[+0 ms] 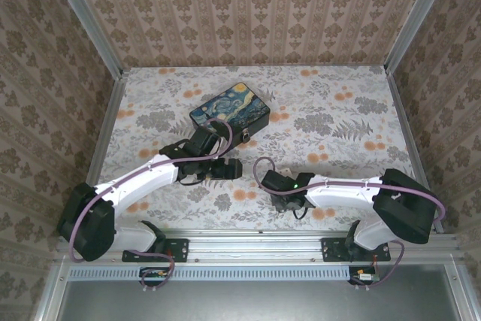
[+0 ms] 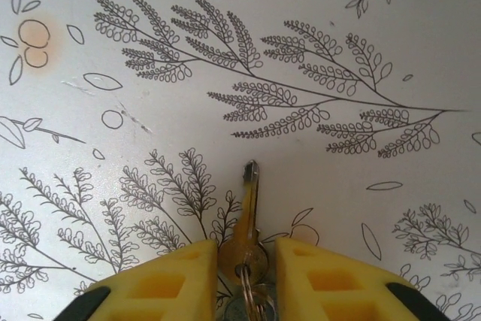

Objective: Unlock a padlock with a key

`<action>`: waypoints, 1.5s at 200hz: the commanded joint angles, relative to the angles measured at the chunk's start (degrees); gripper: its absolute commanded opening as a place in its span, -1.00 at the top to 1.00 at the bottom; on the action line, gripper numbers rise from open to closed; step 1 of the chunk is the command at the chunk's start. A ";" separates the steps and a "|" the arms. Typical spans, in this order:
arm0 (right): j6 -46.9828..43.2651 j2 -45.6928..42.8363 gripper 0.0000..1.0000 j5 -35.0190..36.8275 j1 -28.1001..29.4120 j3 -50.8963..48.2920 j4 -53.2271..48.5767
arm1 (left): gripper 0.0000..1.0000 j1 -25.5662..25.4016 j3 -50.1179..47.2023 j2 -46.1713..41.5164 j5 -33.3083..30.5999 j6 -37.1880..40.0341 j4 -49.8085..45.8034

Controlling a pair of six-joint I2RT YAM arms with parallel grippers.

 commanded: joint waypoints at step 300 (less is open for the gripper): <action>-5.83 -16.79 0.99 -17.61 -14.14 -4.33 10.38 | -0.52 -3.30 -10.75 4.29 15.76 -20.27 31.16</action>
